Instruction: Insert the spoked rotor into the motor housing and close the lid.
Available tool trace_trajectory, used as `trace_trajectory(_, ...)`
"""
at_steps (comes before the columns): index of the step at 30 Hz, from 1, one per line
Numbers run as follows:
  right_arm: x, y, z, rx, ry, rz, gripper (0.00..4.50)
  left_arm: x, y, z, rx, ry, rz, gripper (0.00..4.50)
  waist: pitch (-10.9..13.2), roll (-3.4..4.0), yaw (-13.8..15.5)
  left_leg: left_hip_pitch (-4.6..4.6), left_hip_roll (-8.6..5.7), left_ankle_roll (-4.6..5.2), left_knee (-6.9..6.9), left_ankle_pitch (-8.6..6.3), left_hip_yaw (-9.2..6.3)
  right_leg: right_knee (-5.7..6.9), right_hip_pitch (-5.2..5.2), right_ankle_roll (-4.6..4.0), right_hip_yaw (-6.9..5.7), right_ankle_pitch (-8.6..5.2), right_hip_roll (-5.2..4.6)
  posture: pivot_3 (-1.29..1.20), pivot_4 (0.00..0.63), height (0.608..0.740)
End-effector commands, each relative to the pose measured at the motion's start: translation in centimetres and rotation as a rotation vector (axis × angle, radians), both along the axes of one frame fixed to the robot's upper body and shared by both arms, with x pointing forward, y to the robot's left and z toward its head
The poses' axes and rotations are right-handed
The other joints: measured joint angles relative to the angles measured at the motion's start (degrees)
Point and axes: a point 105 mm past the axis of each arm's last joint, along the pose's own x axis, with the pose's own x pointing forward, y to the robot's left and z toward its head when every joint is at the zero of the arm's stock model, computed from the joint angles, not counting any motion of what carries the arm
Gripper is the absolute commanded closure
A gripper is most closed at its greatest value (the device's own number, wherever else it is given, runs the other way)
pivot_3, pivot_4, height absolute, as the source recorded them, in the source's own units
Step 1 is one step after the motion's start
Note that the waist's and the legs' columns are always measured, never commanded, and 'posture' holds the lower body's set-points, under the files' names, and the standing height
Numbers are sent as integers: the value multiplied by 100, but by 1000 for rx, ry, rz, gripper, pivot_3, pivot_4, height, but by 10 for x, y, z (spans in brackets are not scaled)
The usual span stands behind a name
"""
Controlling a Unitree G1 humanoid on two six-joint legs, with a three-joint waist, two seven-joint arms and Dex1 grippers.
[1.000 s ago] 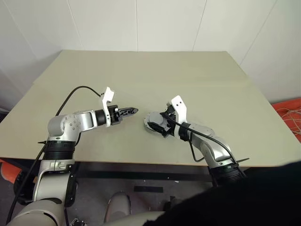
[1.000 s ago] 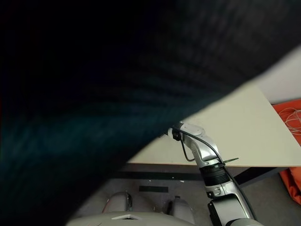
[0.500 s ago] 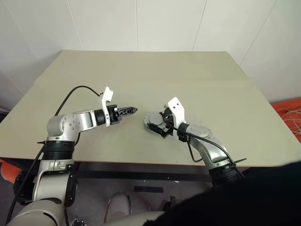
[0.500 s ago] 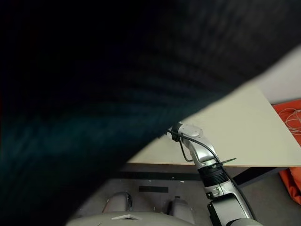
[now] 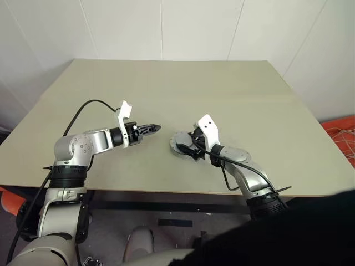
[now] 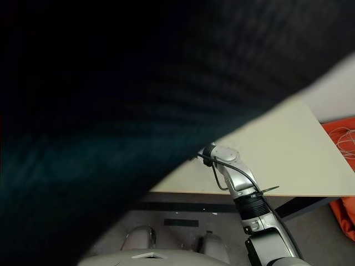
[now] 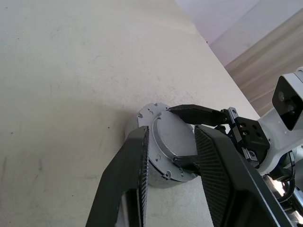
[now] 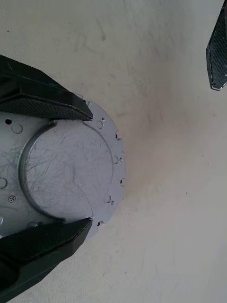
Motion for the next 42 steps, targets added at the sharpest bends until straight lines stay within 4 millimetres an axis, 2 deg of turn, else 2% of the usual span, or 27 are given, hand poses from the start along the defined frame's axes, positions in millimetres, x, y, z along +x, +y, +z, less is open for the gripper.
trace_trajectory(1,-1,-5,3,-14,-15,12,1372,3,4,13,-6,-51,11,2850,0,0,5,0,0,0,0,0,0,0,0,0,0,0,0,0,0,740)
trace_trajectory(6,-6,-8,3,-19,-10,36,1372,3,5,14,-7,-52,12,2850,0,0,36,-3,-3,2,0,-1,0,-1,3,0,0,0,-1,0,0,740)
trace_trajectory(16,-5,-12,-11,-86,-5,35,1372,4,5,14,-6,-50,16,2850,0,0,51,-4,-4,8,0,-5,-1,-2,5,0,0,0,-2,0,0,740)
trace_trajectory(22,-1,-21,-35,-169,41,-10,1372,5,5,14,-11,-44,24,2850,-1,-1,17,19,-1,6,1,-4,0,-1,21,-1,0,-1,-2,0,0,740)
trace_trajectory(25,0,-26,-40,-196,51,-23,1372,5,3,13,-22,-38,24,2850,0,0,17,58,0,5,1,-3,1,-1,55,0,0,-2,-3,0,0,740)
trace_trajectory(28,0,-26,-38,-195,42,-19,1372,2,-7,12,-57,-7,6,2850,0,0,25,101,-2,14,-1,-8,4,-2,91,14,3,-13,-7,0,0,740)
trace_trajectory(30,0,-25,-35,-187,39,-15,1372,-1,-16,8,-64,18,-19,2850,0,-1,33,101,-2,17,-1,-10,5,-2,94,35,6,-24,-7,0,0,740)
trace_trajectory(37,1,-22,-25,-154,39,-5,1372,-11,-42,-17,-51,157,-71,2850,-1,-1,27,90,0,9,-8,-4,8,-3,82,3,7,-6,-5,0,0,740)
trace_trajectory(42,1,-22,-23,-153,32,-9,1372,-7,-53,-22,-63,180,-62,2850,0,-1,27,85,-2,9,-9,-4,10,-10,81,4,7,-7,-6,0,0,740)
